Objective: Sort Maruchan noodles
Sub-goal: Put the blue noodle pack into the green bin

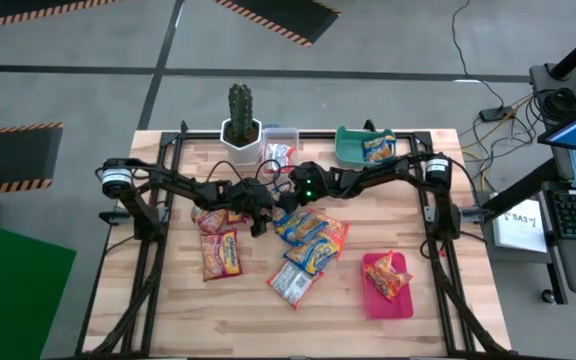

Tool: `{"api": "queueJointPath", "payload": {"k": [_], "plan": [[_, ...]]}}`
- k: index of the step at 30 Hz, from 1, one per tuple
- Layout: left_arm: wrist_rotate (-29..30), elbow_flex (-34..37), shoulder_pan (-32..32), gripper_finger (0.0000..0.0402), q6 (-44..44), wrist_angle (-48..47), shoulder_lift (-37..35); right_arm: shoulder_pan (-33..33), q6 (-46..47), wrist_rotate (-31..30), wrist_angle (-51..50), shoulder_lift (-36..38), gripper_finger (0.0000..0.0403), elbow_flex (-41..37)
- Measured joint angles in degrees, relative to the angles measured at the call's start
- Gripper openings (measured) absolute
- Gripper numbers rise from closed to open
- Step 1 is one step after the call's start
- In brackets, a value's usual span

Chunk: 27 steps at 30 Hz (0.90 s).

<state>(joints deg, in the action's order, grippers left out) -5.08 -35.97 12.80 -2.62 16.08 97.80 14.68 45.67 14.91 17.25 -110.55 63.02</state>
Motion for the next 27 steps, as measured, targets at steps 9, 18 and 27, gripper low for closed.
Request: {"api": "queueJointPath", "payload": {"k": [9, 18, 27], "plan": [[0.0, 0.0, 0.0, 0.0202, -0.1, 0.0, -0.1, -0.1, -1.3, 0.1, -4.5, -0.4, 0.0119, 2.4], [-0.4, 0.1, -0.6, 0.0196, 2.1, -4.5, -5.5, -0.5, -3.3, 0.6, -5.0, 2.3, 0.0041, 1.7], [-0.4, 0.1, -0.6, 0.0175, 8.3, -13.8, -21.2, -1.3, -7.7, 0.2, -11.3, 9.2, 0.0015, 0.3]]}}
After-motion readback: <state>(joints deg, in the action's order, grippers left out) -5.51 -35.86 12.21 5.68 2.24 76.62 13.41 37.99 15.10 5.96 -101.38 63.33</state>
